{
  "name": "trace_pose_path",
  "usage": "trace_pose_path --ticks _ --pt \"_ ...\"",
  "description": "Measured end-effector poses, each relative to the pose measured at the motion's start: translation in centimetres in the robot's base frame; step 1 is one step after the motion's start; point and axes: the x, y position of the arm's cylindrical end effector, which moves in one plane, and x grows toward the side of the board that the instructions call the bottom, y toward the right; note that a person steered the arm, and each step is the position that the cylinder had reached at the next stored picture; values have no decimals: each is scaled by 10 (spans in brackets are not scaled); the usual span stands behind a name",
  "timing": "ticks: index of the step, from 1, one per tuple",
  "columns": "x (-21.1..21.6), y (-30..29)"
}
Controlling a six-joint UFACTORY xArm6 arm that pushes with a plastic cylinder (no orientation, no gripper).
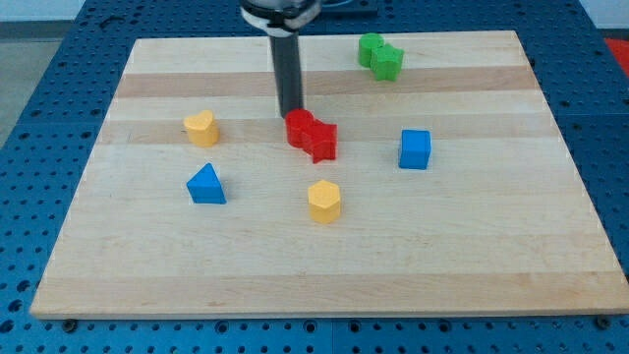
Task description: Push the blue cube towards the bottom side of the board
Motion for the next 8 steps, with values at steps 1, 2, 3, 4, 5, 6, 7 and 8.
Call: trace_pose_path --ticks 1,2,3,4,5,6,7,8 --pt "5 4" --pt "5 4" --pt "0 6" --pt "-10 80" --pt "13 128" --pt "54 136" --pt "95 136" --pt "137 143"
